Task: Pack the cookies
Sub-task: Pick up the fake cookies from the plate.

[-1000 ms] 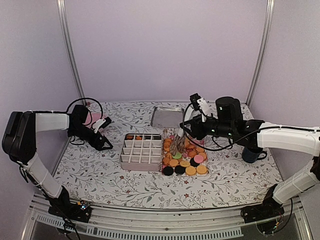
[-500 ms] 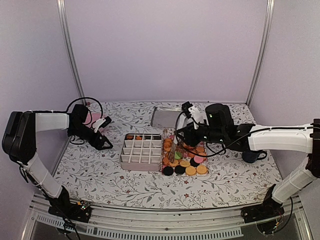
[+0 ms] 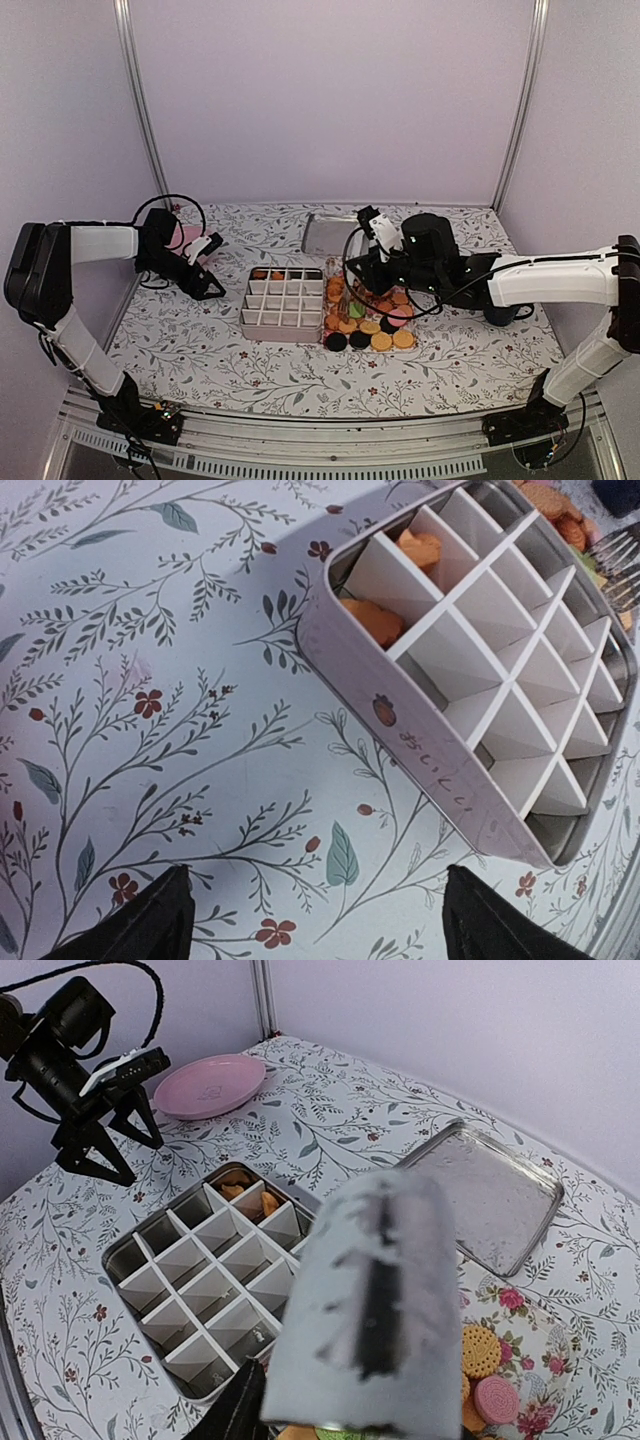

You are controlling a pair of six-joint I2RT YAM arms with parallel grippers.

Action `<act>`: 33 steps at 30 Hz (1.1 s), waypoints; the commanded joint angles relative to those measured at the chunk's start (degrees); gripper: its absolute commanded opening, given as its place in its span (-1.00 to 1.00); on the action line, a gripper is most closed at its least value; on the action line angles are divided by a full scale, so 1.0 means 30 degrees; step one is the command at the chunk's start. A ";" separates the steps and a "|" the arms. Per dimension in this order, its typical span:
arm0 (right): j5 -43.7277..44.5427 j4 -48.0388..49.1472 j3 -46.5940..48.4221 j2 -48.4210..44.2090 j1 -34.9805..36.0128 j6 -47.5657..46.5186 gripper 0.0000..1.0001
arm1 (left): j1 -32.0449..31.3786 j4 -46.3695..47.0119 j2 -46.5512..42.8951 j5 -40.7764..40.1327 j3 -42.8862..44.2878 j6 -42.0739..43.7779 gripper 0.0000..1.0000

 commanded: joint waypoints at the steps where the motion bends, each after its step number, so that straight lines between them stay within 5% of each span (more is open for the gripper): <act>1: 0.1321 0.0407 0.0258 -0.0007 0.0048 -0.0662 -0.20 | 0.0147 -0.0055 -0.0359 0.0073 0.0034 0.0006 0.73; 24: 0.0940 0.2341 -0.0174 0.1195 0.0048 -0.0018 -0.21 | 0.0169 -0.0156 -0.0476 0.0146 0.0078 0.0066 0.73; 33: 0.1277 0.1988 0.0385 -0.0326 0.0061 -0.0656 -0.52 | 0.0165 -0.0189 -0.0535 0.0167 0.0078 0.0087 0.72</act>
